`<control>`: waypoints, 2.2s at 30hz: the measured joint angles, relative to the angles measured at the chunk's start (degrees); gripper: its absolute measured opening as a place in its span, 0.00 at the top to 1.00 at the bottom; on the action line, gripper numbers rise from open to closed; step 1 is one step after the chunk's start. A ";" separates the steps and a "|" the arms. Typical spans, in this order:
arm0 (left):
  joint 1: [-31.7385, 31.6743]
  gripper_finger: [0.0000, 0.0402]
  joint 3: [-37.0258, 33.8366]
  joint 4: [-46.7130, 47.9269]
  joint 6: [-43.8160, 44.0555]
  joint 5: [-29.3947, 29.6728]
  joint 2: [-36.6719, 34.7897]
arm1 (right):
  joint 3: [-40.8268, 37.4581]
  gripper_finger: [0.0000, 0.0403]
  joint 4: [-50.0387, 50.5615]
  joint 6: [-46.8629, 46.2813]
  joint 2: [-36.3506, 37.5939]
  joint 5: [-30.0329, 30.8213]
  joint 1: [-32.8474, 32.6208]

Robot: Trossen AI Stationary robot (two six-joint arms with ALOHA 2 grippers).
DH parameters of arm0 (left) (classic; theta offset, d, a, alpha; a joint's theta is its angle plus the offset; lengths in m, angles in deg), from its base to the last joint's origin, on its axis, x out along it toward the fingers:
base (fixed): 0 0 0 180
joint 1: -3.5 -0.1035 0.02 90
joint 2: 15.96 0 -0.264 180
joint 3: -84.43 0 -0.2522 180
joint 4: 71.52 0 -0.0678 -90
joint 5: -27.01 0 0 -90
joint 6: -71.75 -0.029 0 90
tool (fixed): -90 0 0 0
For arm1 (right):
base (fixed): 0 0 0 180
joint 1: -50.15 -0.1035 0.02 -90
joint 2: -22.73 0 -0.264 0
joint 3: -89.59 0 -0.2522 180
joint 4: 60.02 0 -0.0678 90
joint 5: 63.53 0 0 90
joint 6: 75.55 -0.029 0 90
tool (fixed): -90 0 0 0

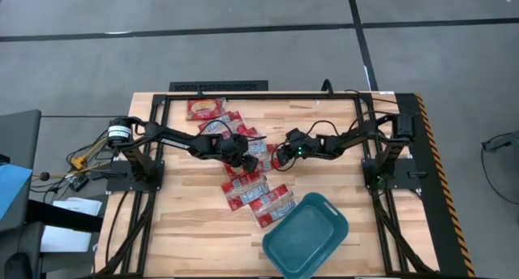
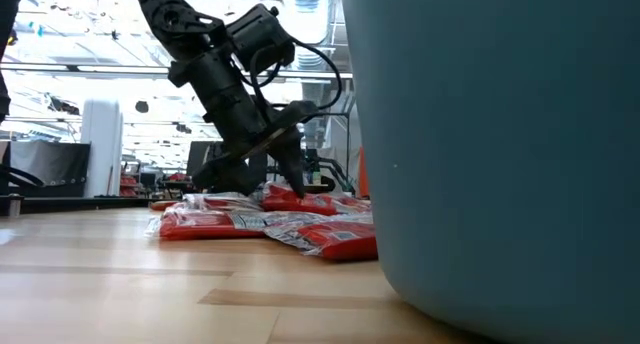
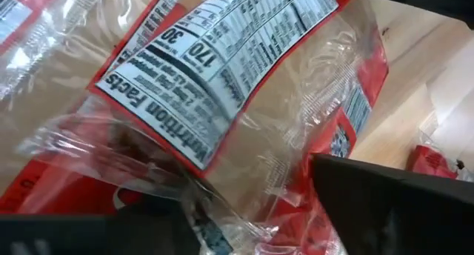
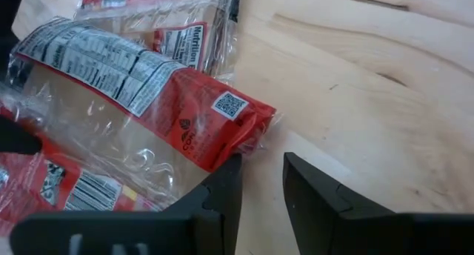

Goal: Sort popcorn bags into baskets
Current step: Put the popcorn bag into the blue container

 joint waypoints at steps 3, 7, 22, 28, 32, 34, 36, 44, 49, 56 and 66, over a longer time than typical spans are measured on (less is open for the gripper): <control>-0.03 0.68 0.00 -0.03 0.44 -0.96 0.00 | 0.00 0.69 -0.15 -0.45 0.00 -0.02 0.00; -0.03 0.90 0.00 -0.39 -0.05 -1.59 -0.42 | -0.05 0.70 0.87 -0.65 1.18 -1.08 -0.02; 0.15 0.99 0.13 0.09 -0.08 -2.07 -14.28 | 0.04 0.74 19.81 3.70 25.04 1.78 -0.24; 5.47 1.00 0.15 -0.91 3.61 3.33 -21.06 | 0.04 0.75 27.71 4.24 33.38 2.20 -1.04; 12.07 1.00 0.15 -4.07 7.78 9.92 -23.19 | 0.04 0.75 35.64 4.41 38.40 4.28 -1.51; 16.00 1.00 0.15 -6.22 10.00 13.33 -23.25 | 0.04 0.75 40.23 3.99 40.71 6.58 -1.83; 19.97 1.00 0.13 -9.55 12.24 17.93 -23.01 | 0.04 0.75 44.89 3.05 42.92 8.42 -2.11; 35.98 1.00 0.16 -17.64 17.60 40.95 -21.56 | 0.02 0.75 58.44 -1.51 50.01 9.99 -5.24; 42.61 1.00 4.66 -17.91 19.48 49.57 -16.36 | 0.02 0.75 62.95 -4.50 51.56 11.75 -9.23; 44.50 1.00 18.68 -17.93 18.01 50.25 -3.90 | 0.02 0.75 64.79 -8.74 50.66 14.47 -14.49; 44.36 1.00 37.63 -8.80 26.16 45.42 10.28 | 0.02 0.75 65.03 -11.14 50.69 15.65 -19.34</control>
